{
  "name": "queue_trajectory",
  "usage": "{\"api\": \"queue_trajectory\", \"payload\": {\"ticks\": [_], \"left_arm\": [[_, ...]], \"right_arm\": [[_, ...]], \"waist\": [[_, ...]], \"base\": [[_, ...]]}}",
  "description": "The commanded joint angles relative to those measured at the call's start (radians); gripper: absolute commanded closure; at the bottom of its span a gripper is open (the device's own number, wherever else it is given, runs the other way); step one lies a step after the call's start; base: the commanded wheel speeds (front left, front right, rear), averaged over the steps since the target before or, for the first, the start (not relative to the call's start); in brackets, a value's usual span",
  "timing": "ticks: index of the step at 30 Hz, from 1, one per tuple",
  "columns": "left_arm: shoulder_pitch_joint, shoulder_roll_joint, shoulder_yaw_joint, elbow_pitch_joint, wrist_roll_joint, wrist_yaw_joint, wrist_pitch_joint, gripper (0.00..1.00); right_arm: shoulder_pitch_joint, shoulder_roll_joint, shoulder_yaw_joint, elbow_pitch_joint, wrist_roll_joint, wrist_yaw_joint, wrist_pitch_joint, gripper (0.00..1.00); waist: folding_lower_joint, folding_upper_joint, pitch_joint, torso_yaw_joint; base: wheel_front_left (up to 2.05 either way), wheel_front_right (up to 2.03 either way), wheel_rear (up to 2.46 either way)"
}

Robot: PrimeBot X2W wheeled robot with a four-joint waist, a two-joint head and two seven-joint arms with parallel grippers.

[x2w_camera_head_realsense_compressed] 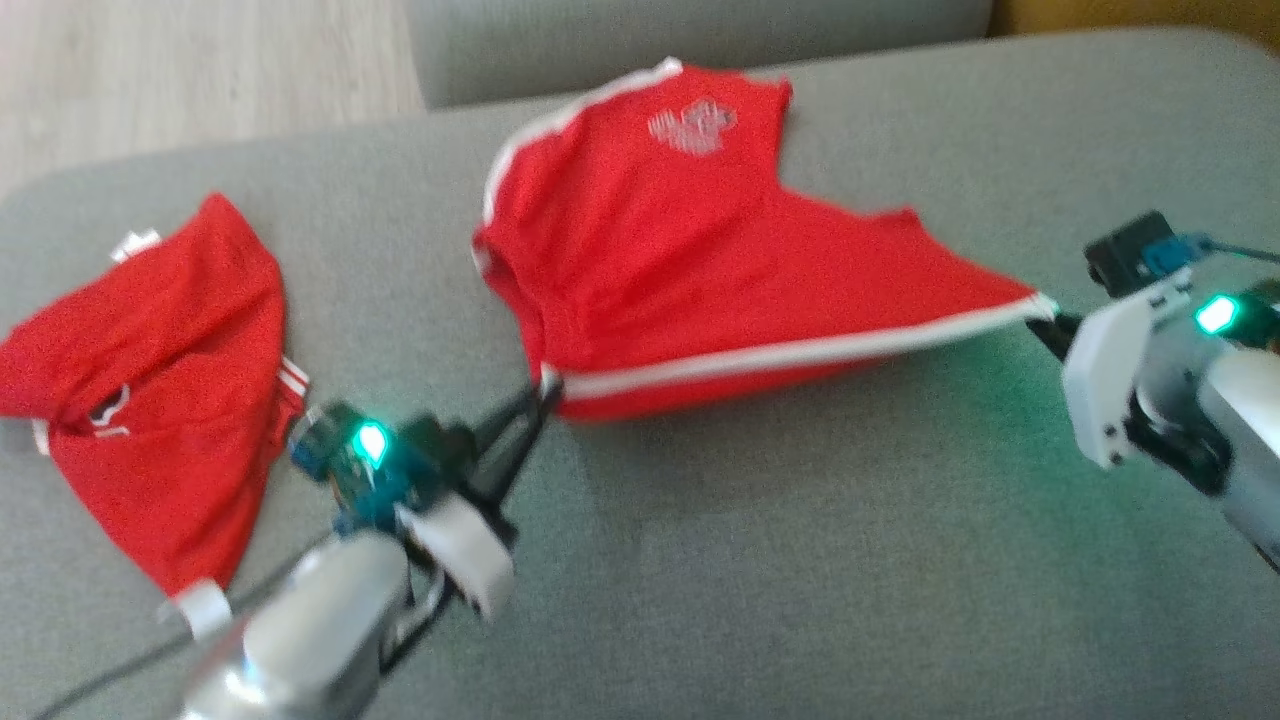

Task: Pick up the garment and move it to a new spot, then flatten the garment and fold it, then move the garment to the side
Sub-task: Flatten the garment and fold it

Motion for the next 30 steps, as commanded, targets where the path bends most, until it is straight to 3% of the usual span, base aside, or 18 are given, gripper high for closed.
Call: {"api": "queue_trajectory", "payload": {"ticks": [1, 8, 13, 20, 30], "left_arm": [[0.008, 0.042, 0.022, -0.044, -0.004, 0.018, 0.004, 1.00], [0.167, 0.078, -0.013, -0.224, -0.036, 0.066, 0.066, 1.00], [0.201, 0.109, -0.007, -0.334, -0.048, 0.109, 0.110, 1.00], [0.138, 0.114, 0.049, -0.368, -0.060, 0.158, 0.134, 1.00], [-0.020, 0.061, 0.076, -0.315, -0.048, 0.162, 0.169, 1.00]], "right_arm": [[0.031, -0.067, 0.014, -0.052, 0.043, 0.007, 0.024, 1.00], [0.158, -0.227, 0.042, -0.223, 0.201, 0.007, 0.139, 1.00], [0.193, -0.281, -0.007, -0.316, 0.218, 0.007, 0.115, 1.00], [0.113, -0.219, -0.130, -0.276, 0.095, 0.007, 0.007, 1.00], [-0.088, -0.093, -0.238, -0.151, -0.083, 0.007, -0.058, 1.00]], "waist": [[0.0003, -0.0001, -0.056, 0.000], [0.0003, -0.0001, -0.127, 0.017], [0.0003, -0.0001, -0.114, 0.032], [0.0003, -0.0001, -0.046, 0.066], [0.0003, -0.0001, 0.085, 0.153]], "base": [[0.00, 0.00, 0.00], [0.00, 0.00, 0.00], [0.00, 0.00, 0.00], [0.00, 0.00, 0.00], [0.00, 0.00, 0.00]]}}
